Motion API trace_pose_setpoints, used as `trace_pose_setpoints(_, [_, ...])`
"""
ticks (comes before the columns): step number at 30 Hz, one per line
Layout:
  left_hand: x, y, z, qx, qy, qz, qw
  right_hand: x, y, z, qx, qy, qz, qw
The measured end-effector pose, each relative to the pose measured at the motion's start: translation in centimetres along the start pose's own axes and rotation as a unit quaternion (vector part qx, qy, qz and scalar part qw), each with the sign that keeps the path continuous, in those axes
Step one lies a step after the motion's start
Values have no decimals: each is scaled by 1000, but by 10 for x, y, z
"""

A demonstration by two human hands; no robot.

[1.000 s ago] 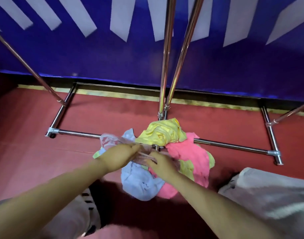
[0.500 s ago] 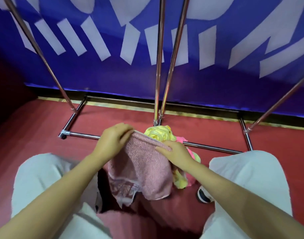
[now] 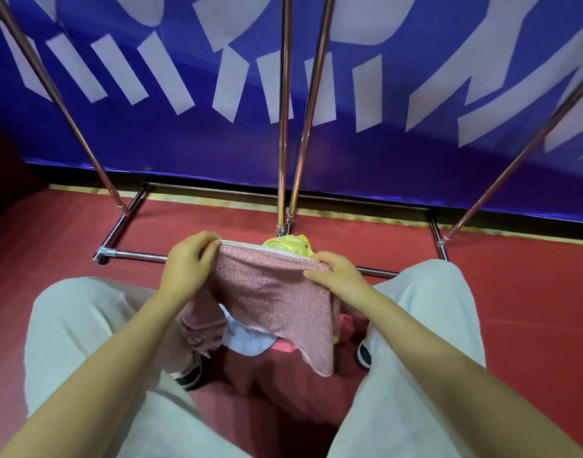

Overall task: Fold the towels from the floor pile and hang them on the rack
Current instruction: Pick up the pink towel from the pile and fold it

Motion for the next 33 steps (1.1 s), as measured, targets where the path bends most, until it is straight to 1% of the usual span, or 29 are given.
trace_pose_setpoints(3, [7, -6, 0, -13, -24, -51, 998, -1, 0, 12, -17, 84, 14, 996])
trace_pose_setpoints(5, [7, -6, 6, 1, -31, -58, 998, -2, 2, 13, -38, 102, 20, 994])
trace_pose_setpoints(7, [5, -7, 14, 16, -34, -63, 997, -4, 4, 11, -61, 69, 25, 995])
trace_pose_setpoints(10, [-5, -8, 24, 29, -81, -73, 994, -6, 3, 16, -65, -14, 22, 998])
trace_pose_setpoints(11, [-13, -7, 28, 40, -99, -61, 992, -8, 1, 20, -58, -17, 24, 998])
trace_pose_setpoints(13, [-35, -8, 36, 85, -122, -15, 989, -10, -4, 35, -26, -17, 18, 999])
trace_pose_setpoints(15, [-59, -13, 45, 136, -140, 38, 980, -5, -8, 56, -1, -72, -26, 997])
trace_pose_setpoints(16, [-69, -16, 49, 152, -147, 58, 976, -3, -8, 67, 8, -101, -57, 993])
trace_pose_setpoints(18, [-80, -19, 55, 169, -149, 77, 971, 1, -7, 86, 22, -116, -103, 988])
trace_pose_setpoints(20, [-81, -18, 58, 164, -147, 83, 972, 3, -6, 91, 8, -103, -92, 990])
trace_pose_setpoints(23, [-73, -11, 55, 135, -123, 83, 980, -1, -3, 81, -27, -71, -57, 996])
trace_pose_setpoints(27, [-57, -5, 47, 87, -93, 59, 990, 0, -2, 66, -38, -7, -69, 997])
trace_pose_setpoints(30, [-48, -8, 43, 67, -82, 42, 993, -3, -2, 62, -39, -29, -67, 997])
trace_pose_setpoints(33, [-34, -11, 31, 25, -54, 21, 998, -20, 1, 61, -32, -118, -38, 992])
Point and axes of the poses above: each hand's wrist, its own y-axis towards the middle knuckle, its own z-axis out of the palm, x = y × z, the point moved 8 cm from there along y, towards the middle knuckle, and after that the axes turned 14 degrees about z, right-handed, at the moved point
